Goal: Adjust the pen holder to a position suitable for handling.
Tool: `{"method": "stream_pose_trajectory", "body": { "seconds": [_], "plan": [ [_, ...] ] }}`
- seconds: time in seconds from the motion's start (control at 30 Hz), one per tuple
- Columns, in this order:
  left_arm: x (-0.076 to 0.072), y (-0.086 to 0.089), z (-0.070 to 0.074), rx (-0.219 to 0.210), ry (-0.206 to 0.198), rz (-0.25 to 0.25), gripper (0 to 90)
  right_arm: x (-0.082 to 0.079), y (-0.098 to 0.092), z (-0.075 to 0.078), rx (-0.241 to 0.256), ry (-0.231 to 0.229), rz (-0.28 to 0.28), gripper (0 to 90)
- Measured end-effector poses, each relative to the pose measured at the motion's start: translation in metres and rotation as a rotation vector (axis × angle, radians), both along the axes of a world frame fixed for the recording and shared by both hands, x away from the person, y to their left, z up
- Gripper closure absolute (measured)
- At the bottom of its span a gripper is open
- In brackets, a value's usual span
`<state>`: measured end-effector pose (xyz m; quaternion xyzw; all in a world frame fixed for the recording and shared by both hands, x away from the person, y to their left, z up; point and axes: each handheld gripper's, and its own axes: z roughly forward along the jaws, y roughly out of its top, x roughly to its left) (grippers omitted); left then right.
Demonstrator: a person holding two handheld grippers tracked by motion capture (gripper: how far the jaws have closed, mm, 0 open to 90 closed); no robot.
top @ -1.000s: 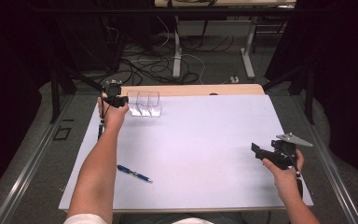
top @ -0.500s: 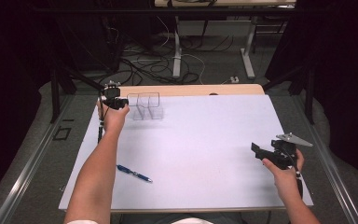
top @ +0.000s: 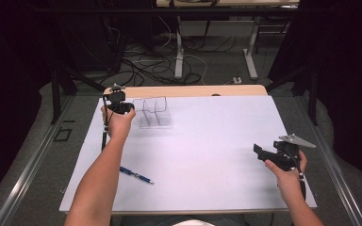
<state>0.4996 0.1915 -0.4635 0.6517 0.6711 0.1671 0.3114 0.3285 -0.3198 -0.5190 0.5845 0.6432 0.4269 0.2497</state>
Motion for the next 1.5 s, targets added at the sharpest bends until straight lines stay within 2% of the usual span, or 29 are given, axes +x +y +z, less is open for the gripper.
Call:
{"method": "stream_pose_trajectory", "body": {
  "seconds": [0.2, 0.23, 0.4, 0.43, 0.47, 0.5, 0.7, 0.83, 0.97, 1.0, 1.03, 1.1, 1.13, 1.23, 1.3, 1.4, 1.43, 1.47, 1.5],
  "plan": [
    [-0.014, -0.006, 0.004, 0.020, 0.011, 0.013, 89.2, 0.000, 0.003, 0.000, 0.001, -0.002, 0.017, 14.2],
    [-0.019, -0.006, 0.005, 0.031, 0.030, 0.027, 89.2, 0.000, 0.003, 0.000, -0.005, -0.005, 0.023, 14.2],
    [-0.026, -0.005, 0.009, 0.038, 0.039, 0.041, 89.1, -0.002, 0.003, 0.002, -0.008, -0.002, 0.025, 14.2],
    [-0.027, -0.004, 0.009, 0.037, 0.041, 0.039, 89.1, -0.001, 0.005, -0.001, 0.008, -0.027, 0.009, 14.2],
    [-0.029, -0.004, 0.009, 0.035, 0.045, 0.040, 89.1, -0.002, 0.004, 0.001, 0.002, -0.003, 0.020, 14.2],
    [-0.031, -0.004, 0.009, 0.037, 0.051, 0.033, 89.1, -0.002, 0.003, 0.001, 0.005, -0.003, 0.020, 14.2],
    [-0.034, -0.006, 0.003, 0.045, 0.074, 0.029, 89.0, -0.001, 0.003, 0.000, 0.008, -0.008, 0.014, 14.2],
    [-0.036, -0.009, 0.002, 0.047, 0.070, 0.019, 88.3, -0.001, 0.003, 0.001, 0.008, 0.009, 0.016, 14.2],
    [-0.036, -0.009, 0.002, 0.046, 0.079, 0.018, 87.7, -0.001, 0.005, -0.001, 0.013, -0.004, 0.007, 14.2],
    [-0.036, -0.008, 0.001, 0.037, 0.076, 0.015, 87.5, -0.002, 0.004, 0.000, 0.009, 0.010, 0.015, 14.2],
    [-0.036, -0.007, 0.000, 0.023, 0.070, 0.014, 87.3, -0.002, 0.004, 0.001, 0.009, 0.010, 0.015, 14.2],
    [-0.036, -0.007, 0.000, 0.022, 0.066, 0.009, 86.7, -0.001, 0.004, 0.000, 0.015, 0.002, 0.013, 14.2],
    [-0.037, -0.005, -0.001, 0.020, 0.043, -0.004, 85.6, -0.001, 0.003, 0.000, 0.013, 0.001, 0.012, 14.2],
    [-0.038, -0.005, -0.001, 0.014, 0.031, -0.012, 79.3, -0.001, 0.003, 0.001, 0.013, -0.001, 0.011, 14.2],
    [-0.039, -0.004, -0.001, -0.010, 0.003, -0.032, 74.3, -0.001, 0.004, 0.001, 0.012, 0.000, 0.015, 14.2],
    [-0.042, -0.001, -0.003, -0.021, -0.035, -0.064, 69.6, -0.001, 0.004, 0.001, -0.001, 0.005, 0.019, 14.3],
    [-0.042, -0.001, -0.003, -0.021, -0.035, -0.064, 67.8, -0.001, 0.004, 0.001, -0.001, 0.005, 0.019, 14.3],
    [-0.045, 0.001, -0.003, -0.030, -0.074, -0.074, 66.7, -0.001, 0.005, 0.001, 0.001, 0.003, 0.016, 14.3],
    [-0.045, 0.001, -0.003, -0.030, -0.074, -0.074, 65.2, -0.001, 0.005, 0.001, -0.008, -0.001, 0.022, 14.4]
  ]
}}
